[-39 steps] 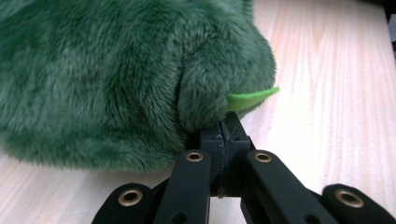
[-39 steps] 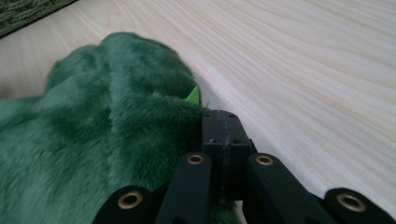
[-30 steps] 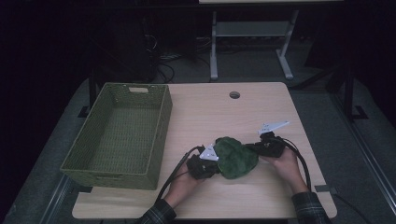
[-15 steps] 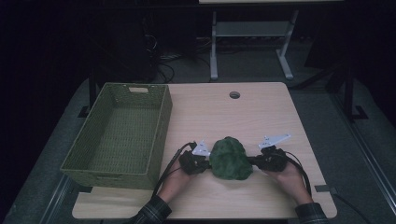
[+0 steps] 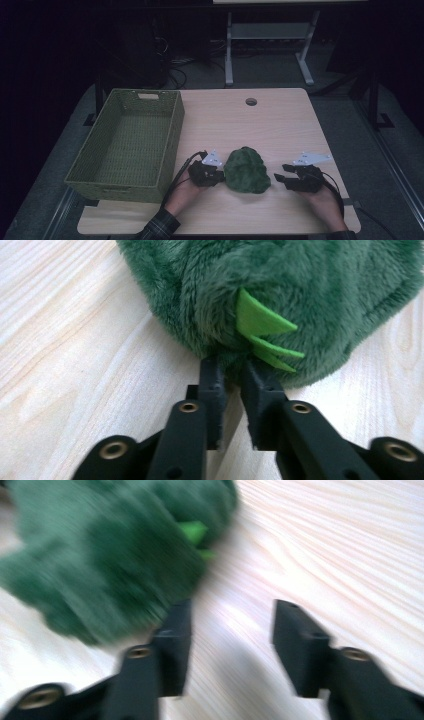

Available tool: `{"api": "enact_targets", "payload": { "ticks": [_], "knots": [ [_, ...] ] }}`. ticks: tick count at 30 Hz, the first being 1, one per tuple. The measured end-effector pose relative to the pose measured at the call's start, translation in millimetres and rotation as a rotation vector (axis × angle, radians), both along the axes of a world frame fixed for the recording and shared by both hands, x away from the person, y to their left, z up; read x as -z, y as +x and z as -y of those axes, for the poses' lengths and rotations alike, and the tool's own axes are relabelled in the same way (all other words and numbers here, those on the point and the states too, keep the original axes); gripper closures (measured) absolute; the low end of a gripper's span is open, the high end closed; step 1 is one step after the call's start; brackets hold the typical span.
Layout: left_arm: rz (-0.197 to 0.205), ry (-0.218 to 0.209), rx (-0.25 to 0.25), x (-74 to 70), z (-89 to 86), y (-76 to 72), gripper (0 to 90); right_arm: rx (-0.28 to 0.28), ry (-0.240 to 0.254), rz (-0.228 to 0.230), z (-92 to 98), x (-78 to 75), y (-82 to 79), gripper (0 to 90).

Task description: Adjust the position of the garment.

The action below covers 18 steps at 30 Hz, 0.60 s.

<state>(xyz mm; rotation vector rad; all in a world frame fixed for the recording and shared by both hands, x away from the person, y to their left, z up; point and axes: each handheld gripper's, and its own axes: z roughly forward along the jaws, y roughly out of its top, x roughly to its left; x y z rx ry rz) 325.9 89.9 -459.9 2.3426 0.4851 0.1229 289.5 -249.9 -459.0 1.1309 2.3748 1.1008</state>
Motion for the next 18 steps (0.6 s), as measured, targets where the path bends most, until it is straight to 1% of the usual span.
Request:
{"api": "enact_targets", "payload": {
  "ticks": [2, 3, 5, 7, 9, 11, 12, 14, 15, 17, 18],
  "knots": [
    [-0.002, -0.003, 0.000, -0.8, 0.2, -0.8, 70.8, 0.034, -0.015, 0.002, 8.4, 3.9, -3.9, 36.1],
    [0.003, 0.004, 0.006, -3.3, -0.1, -2.0, 67.2, 0.053, -0.023, 0.000, 12.7, 5.3, -5.8, 33.2],
    [0.001, 0.001, 0.002, -4.6, -0.1, -2.6, 59.8, 0.089, -0.031, -0.004, 20.9, 8.5, -8.8, 26.7],
    [-0.005, 0.003, -0.001, -7.1, -0.4, -3.0, 52.9, 0.114, -0.033, -0.015, 28.4, 12.0, -11.0, 22.2],
    [-0.004, 0.011, 0.010, -11.8, -2.5, -3.0, 47.6, 0.145, -0.043, -0.015, 33.6, 15.3, -12.7, 17.2],
    [-0.005, 0.015, 0.009, -13.5, -2.9, -3.3, 42.2, 0.154, -0.047, -0.016, 35.7, 16.8, -13.3, 15.5],
    [0.004, 0.007, 0.004, -16.3, -3.0, -4.3, 40.1, 0.165, -0.054, -0.018, 38.4, 19.9, -14.3, 13.8],
    [0.007, -0.002, 0.005, -20.0, -2.4, -5.2, 36.3, 0.175, -0.054, -0.016, 39.3, 22.3, -15.2, 11.6],
    [0.009, -0.004, 0.013, -21.9, -2.2, -5.2, 34.4, 0.174, -0.053, -0.015, 39.6, 22.8, -15.4, 10.8],
    [0.007, -0.005, 0.015, -23.8, -1.5, -5.6, 29.9, 0.174, -0.051, -0.013, 39.2, 23.5, -15.1, 9.2],
    [0.014, -0.010, 0.018, -28.3, 0.2, -6.9, 28.0, 0.172, -0.051, -0.013, 39.1, 23.7, -14.8, 8.8]
  ]
}}
